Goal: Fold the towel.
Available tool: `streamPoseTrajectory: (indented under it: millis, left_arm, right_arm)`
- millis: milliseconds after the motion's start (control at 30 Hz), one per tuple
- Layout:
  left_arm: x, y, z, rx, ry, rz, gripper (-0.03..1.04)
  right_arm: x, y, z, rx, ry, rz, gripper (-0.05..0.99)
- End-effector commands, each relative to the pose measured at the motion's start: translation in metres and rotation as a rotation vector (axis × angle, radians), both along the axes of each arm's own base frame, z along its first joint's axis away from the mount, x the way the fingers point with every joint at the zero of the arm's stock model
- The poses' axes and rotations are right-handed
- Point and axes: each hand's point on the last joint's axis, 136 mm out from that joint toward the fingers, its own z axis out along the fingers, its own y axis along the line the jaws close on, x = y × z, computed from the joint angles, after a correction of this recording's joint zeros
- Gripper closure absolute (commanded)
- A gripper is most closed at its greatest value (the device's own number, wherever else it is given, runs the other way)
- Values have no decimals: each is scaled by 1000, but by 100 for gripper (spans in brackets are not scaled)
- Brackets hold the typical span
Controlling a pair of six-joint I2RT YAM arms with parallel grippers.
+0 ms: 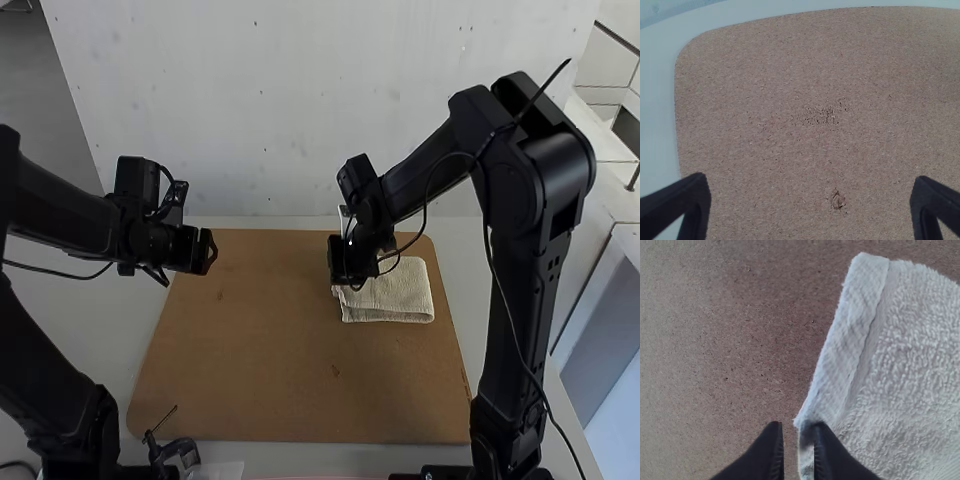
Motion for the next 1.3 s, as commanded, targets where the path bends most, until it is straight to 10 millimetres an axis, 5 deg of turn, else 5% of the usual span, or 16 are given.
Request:
streamPoseTrajectory:
  millis: [0, 200, 467, 933, 1167, 1267]
  left_arm:
    - [-5, -3, -9, -7, 24, -6, 13]
    - [-5, -3, -9, -7, 24, -8, 13]
    - [-5, -4, -9, -7, 24, -9, 13]
    - [-5, -3, -9, -7, 24, -8, 13]
    - [-5, -3, -9, -7, 24, -8, 13]
    - [-5, -4, -9, -6, 24, -10, 13]
  right_arm:
    - [25, -8, 50, 73, -105, -54, 83]
    - [43, -31, 85, 107, -187, -116, 91]
    - [27, -64, 33, -61, -95, -95, 91]
    - [33, -46, -28, -47, -71, -85, 91]
    - [31, -39, -39, -41, -62, -85, 91]
    - [37, -37, -18, -7, -95, -106, 91]
